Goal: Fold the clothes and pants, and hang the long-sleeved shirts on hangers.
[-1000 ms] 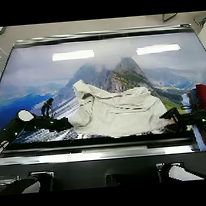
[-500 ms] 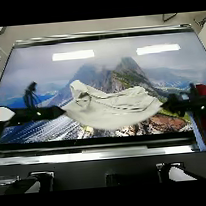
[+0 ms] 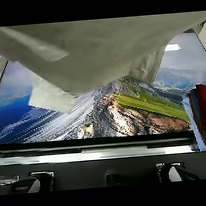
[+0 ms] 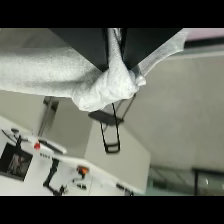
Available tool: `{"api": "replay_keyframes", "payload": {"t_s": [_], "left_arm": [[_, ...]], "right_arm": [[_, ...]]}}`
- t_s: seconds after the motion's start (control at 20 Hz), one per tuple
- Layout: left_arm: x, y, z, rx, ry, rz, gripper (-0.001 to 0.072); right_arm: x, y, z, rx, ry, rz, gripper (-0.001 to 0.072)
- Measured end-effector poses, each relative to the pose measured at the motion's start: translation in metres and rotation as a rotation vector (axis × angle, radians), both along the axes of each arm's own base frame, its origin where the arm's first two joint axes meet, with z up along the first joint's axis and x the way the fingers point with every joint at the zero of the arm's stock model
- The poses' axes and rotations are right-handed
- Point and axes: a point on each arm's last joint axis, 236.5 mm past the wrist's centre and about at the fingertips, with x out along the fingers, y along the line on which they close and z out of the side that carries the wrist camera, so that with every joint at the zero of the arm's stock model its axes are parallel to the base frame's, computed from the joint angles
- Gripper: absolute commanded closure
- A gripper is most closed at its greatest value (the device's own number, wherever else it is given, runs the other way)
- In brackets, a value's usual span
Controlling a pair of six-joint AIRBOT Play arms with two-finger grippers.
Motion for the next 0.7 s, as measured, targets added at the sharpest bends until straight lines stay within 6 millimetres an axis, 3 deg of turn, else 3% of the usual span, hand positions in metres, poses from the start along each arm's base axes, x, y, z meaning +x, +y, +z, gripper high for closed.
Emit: {"api": "replay_keyframes", "payload": {"t_s": [0.2,0.3,0.4,0.45,0.55,0.65,0.7], "left_arm": [[-0.056,0.005,0.048,-0.005,-0.167,0.038,0.068],[-0.065,0.011,0.058,0.002,-0.21,0.075,0.068],[-0.058,0.018,0.053,0.015,-0.192,0.108,0.0679],[-0.045,0.02,0.042,0.018,-0.144,0.114,0.0679],[-0.005,0.02,-0.004,0.036,0.019,0.104,0.0679],[0.047,0.02,-0.077,0.047,0.238,0.087,0.0679],[0.074,0.02,-0.125,0.044,0.361,0.075,0.0679]], "right_arm": [[-0.065,0.022,0.068,-0.054,-0.234,-0.052,0.0671],[-0.077,0.019,0.087,-0.05,-0.308,-0.088,0.0671],[-0.074,0.015,0.092,-0.028,-0.324,-0.096,0.0671],[-0.065,0.012,0.085,-0.009,-0.292,-0.09,0.0671],[-0.025,0.002,0.038,0.035,-0.099,-0.055,0.0671],[0.027,-0.011,-0.044,0.102,0.187,0.002,0.0672],[0.05,-0.017,-0.091,0.133,0.328,0.021,0.0672]]}}
